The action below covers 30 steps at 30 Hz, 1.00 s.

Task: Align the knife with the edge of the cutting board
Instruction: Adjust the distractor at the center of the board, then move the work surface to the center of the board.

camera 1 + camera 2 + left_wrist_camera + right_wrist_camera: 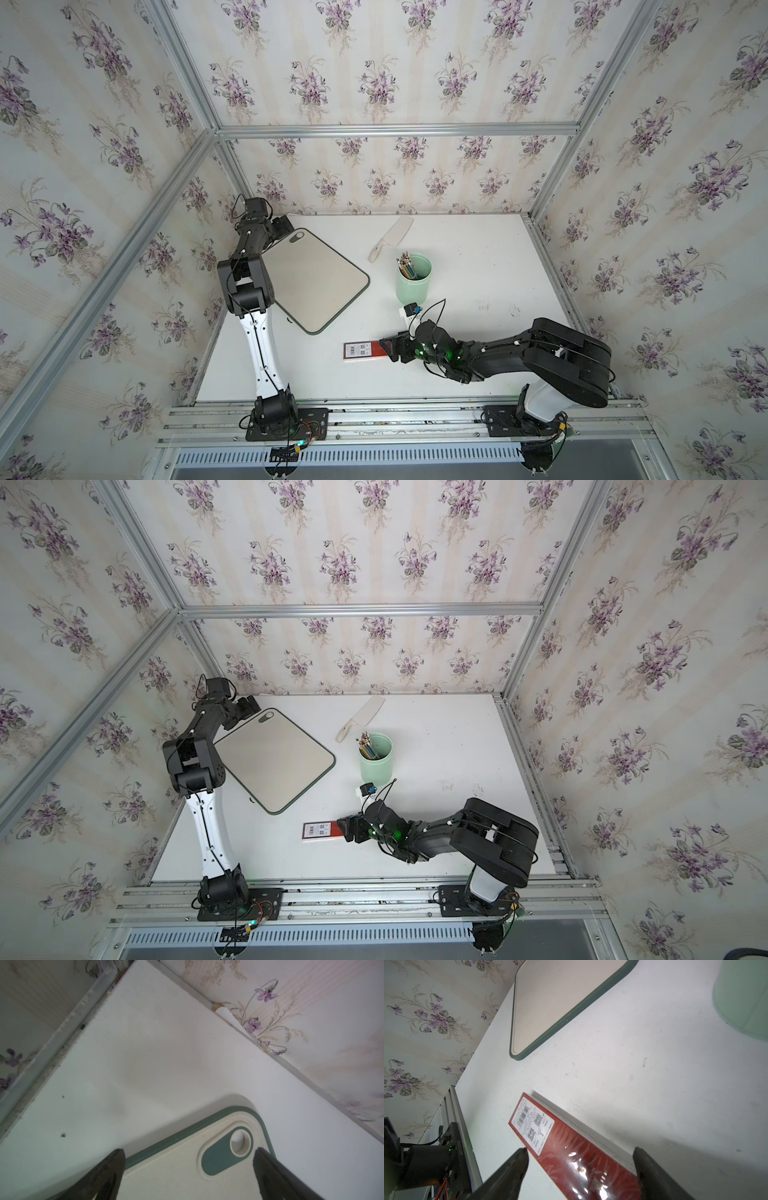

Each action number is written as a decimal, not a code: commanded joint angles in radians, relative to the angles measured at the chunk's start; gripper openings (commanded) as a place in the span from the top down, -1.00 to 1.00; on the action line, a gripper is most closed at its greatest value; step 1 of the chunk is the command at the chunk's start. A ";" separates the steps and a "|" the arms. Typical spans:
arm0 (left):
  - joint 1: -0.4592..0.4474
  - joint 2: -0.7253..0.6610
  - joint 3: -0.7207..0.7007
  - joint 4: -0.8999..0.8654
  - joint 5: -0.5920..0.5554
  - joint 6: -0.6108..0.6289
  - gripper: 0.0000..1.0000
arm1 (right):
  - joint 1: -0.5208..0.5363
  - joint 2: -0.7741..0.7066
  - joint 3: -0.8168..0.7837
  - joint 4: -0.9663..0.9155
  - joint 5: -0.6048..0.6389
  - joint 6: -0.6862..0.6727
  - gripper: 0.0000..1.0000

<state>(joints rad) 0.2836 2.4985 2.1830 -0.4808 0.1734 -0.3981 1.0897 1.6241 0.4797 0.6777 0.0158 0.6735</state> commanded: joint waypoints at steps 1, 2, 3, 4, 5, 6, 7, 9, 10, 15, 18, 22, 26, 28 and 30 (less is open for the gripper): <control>0.011 0.041 0.053 -0.024 -0.068 0.055 -0.99 | 0.019 0.009 0.012 -0.036 0.035 -0.004 -0.66; 0.012 0.051 0.074 -0.042 -0.076 0.058 -0.99 | 0.026 0.017 0.024 -0.052 0.042 -0.006 -0.66; 0.015 0.062 0.092 -0.056 -0.083 0.061 -0.99 | 0.030 0.022 0.033 -0.064 0.045 -0.007 -0.66; 0.015 0.068 0.100 -0.064 -0.090 0.063 -0.99 | 0.035 0.027 0.042 -0.072 0.048 -0.009 -0.66; 0.019 0.077 0.114 -0.080 -0.113 0.065 -0.99 | 0.043 0.032 0.052 -0.080 0.054 -0.015 -0.66; 0.020 0.082 0.122 -0.089 -0.126 0.064 -0.99 | 0.050 0.036 0.060 -0.087 0.061 -0.020 -0.66; 0.023 0.087 0.126 -0.092 -0.135 0.064 -0.99 | 0.055 0.038 0.067 -0.094 0.067 -0.023 -0.66; 0.026 0.089 0.127 -0.103 -0.154 0.064 -0.99 | 0.059 0.043 0.077 -0.104 0.074 -0.023 -0.67; 0.028 0.093 0.127 -0.109 -0.154 0.064 -0.98 | 0.060 0.044 0.083 -0.109 0.075 -0.023 -0.67; 0.049 0.113 0.154 -0.190 -0.037 -0.005 -0.99 | 0.061 0.047 0.121 -0.163 0.097 -0.027 -0.69; 0.050 0.112 0.158 -0.247 -0.002 -0.019 -0.99 | 0.061 0.033 0.165 -0.238 0.123 -0.030 -0.73; 0.051 0.086 0.126 -0.321 0.023 -0.016 -0.99 | 0.061 0.002 0.203 -0.292 0.137 -0.047 -0.77; 0.051 0.037 0.002 -0.291 0.053 -0.026 -0.99 | 0.060 -0.005 0.233 -0.339 0.170 -0.049 -0.80; 0.051 0.033 -0.029 -0.299 0.066 -0.028 -0.99 | 0.061 -0.001 0.258 -0.374 0.175 -0.050 -0.82; 0.051 0.029 -0.040 -0.330 0.087 -0.030 -0.99 | 0.061 0.002 0.272 -0.390 0.178 -0.050 -0.83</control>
<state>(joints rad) 0.3359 2.5191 2.1746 -0.6491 0.1856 -0.3954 1.1496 1.6241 0.7334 0.3470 0.1650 0.6304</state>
